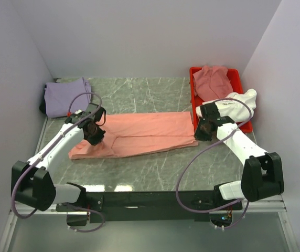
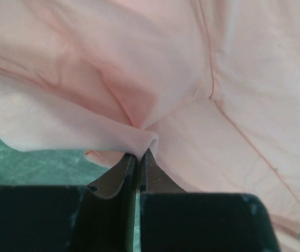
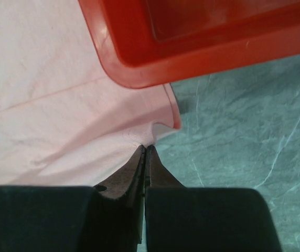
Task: Fold and stack the t-shirts
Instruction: Fold the tshirt
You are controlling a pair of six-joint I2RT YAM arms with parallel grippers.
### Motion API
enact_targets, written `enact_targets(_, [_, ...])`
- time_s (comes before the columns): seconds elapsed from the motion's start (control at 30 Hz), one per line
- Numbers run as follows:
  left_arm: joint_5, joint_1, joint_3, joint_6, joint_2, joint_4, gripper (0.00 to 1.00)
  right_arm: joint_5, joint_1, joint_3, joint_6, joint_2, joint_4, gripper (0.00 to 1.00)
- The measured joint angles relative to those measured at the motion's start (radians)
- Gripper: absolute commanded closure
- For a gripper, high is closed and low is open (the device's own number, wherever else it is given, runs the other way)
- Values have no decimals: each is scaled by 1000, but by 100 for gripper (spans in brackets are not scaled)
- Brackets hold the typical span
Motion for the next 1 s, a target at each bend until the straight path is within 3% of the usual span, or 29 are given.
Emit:
enact_targets(0.57, [-10,88,136,132,201,66,99,13,-36,80,-2,133,27,100])
enact_targets(0.9, [-15,122,146,169,220,103,96,24,-35,120,2,183,29,100])
enact_targets(1.0, [-19,124,169,184,241,122,94,34,-35,125,2,196,23,93])
